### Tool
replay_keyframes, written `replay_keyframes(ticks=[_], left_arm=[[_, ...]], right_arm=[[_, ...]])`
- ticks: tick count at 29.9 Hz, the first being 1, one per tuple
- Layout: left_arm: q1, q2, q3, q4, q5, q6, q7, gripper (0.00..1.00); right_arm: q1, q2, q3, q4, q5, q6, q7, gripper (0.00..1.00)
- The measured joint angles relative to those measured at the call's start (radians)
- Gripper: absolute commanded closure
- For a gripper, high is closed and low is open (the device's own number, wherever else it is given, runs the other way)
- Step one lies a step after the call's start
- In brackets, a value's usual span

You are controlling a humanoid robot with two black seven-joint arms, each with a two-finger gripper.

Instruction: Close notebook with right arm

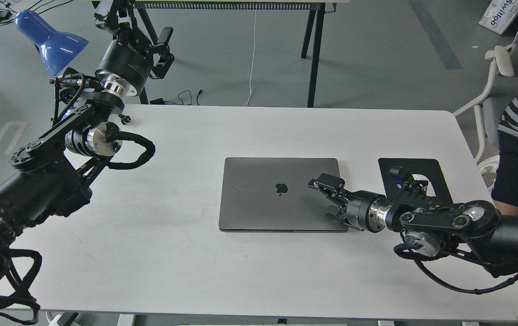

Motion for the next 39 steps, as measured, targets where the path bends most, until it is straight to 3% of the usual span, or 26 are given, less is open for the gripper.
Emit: replay_keyframes(ticks=[14, 22, 39], left_arm=[[0.000, 0.001, 0.000, 0.000, 0.000, 0.000, 0.000, 0.00], [0.000, 0.000, 0.000, 0.000, 0.000, 0.000, 0.000, 0.00], [0.000, 0.000, 0.000, -0.001, 0.000, 0.000, 0.000, 0.00]], right_arm=[[0.130, -0.117, 0.121, 0.178, 0.009, 0.002, 0.000, 0.00], [0.125, -0.188, 0.353, 0.165, 0.012, 0.006, -0.001, 0.00], [0.018, -0.208, 0.762, 0.102, 0.018, -0.003, 0.001, 0.00]])
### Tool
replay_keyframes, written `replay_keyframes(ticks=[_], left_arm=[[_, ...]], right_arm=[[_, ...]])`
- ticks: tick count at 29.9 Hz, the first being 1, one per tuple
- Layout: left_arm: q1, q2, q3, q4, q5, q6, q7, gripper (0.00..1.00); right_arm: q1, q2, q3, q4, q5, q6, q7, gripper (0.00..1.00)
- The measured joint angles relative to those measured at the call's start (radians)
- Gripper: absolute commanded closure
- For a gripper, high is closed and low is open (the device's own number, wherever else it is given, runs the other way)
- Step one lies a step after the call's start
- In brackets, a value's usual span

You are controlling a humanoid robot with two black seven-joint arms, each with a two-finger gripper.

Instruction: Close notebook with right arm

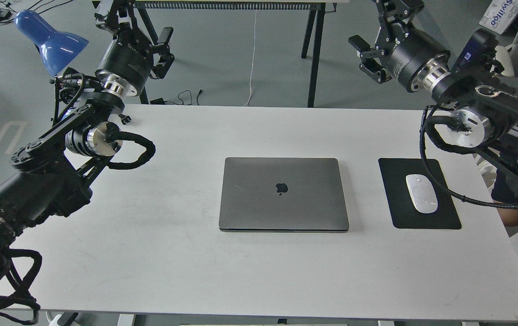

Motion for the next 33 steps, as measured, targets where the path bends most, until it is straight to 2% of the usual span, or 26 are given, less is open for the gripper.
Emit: replay_keyframes(ticks=[9, 20, 33], left_arm=[[0.000, 0.000, 0.000, 0.000, 0.000, -0.001, 0.000, 0.00], [0.000, 0.000, 0.001, 0.000, 0.000, -0.002, 0.000, 0.00], [0.000, 0.000, 0.000, 0.000, 0.000, -0.001, 0.000, 0.00]], right_arm=[[-0.084, -0.027, 0.132, -0.075, 0.139, 0.049, 0.004, 0.00], [-0.187, -0.017, 0.238, -0.179, 0.188, 0.207, 0.013, 0.00], [-0.278, 0.070, 0.280, -0.323, 0.211, 0.242, 0.018, 0.00]])
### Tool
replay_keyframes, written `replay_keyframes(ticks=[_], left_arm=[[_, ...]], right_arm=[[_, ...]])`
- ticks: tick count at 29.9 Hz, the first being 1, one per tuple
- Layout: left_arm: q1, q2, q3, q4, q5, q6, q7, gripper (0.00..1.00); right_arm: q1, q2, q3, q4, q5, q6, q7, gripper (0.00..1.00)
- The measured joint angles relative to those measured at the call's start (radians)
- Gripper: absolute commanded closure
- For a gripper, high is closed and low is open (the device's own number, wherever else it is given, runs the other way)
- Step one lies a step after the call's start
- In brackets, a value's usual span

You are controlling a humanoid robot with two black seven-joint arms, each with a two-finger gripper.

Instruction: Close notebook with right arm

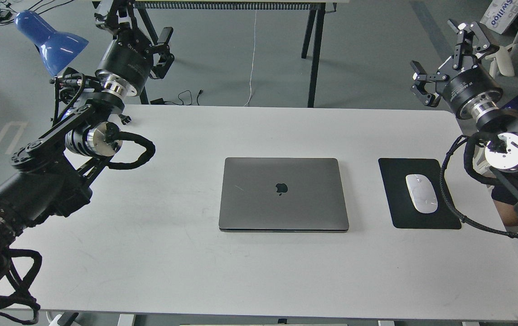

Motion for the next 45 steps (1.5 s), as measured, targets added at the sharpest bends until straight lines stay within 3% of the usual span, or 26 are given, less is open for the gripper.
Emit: replay_keyframes(ticks=[27, 45], left_arm=[[0.000, 0.000, 0.000, 0.000, 0.000, 0.001, 0.000, 0.00], [0.000, 0.000, 0.000, 0.001, 0.000, 0.001, 0.000, 0.00]], right_arm=[[0.006, 0.009, -0.011, 0.014, -0.004, -0.012, -0.002, 0.00], [0.071, -0.007, -0.013, 0.128, -0.115, -0.001, -0.002, 0.00]])
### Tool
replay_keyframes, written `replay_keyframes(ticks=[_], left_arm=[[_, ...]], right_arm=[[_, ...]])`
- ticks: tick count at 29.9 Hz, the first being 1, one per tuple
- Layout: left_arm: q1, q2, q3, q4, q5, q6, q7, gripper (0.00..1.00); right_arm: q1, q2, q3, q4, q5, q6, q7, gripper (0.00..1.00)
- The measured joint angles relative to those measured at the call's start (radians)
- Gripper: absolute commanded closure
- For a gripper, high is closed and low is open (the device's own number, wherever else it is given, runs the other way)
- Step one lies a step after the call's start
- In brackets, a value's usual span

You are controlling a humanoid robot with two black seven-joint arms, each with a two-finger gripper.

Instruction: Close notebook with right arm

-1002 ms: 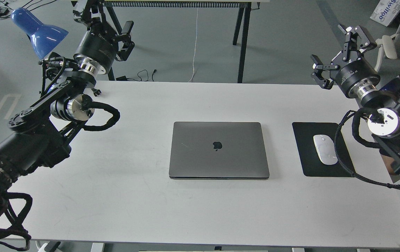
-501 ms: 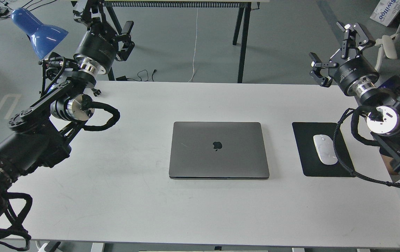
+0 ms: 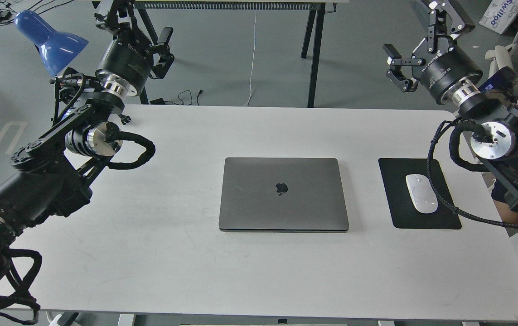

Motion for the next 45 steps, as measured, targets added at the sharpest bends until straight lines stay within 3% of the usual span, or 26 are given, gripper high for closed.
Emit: replay_keyframes(ticks=[45], left_arm=[[0.000, 0.000, 0.000, -0.001, 0.000, 0.000, 0.000, 0.00]], right_arm=[[-0.004, -0.003, -0.007, -0.001, -0.028, -0.004, 0.000, 0.00]])
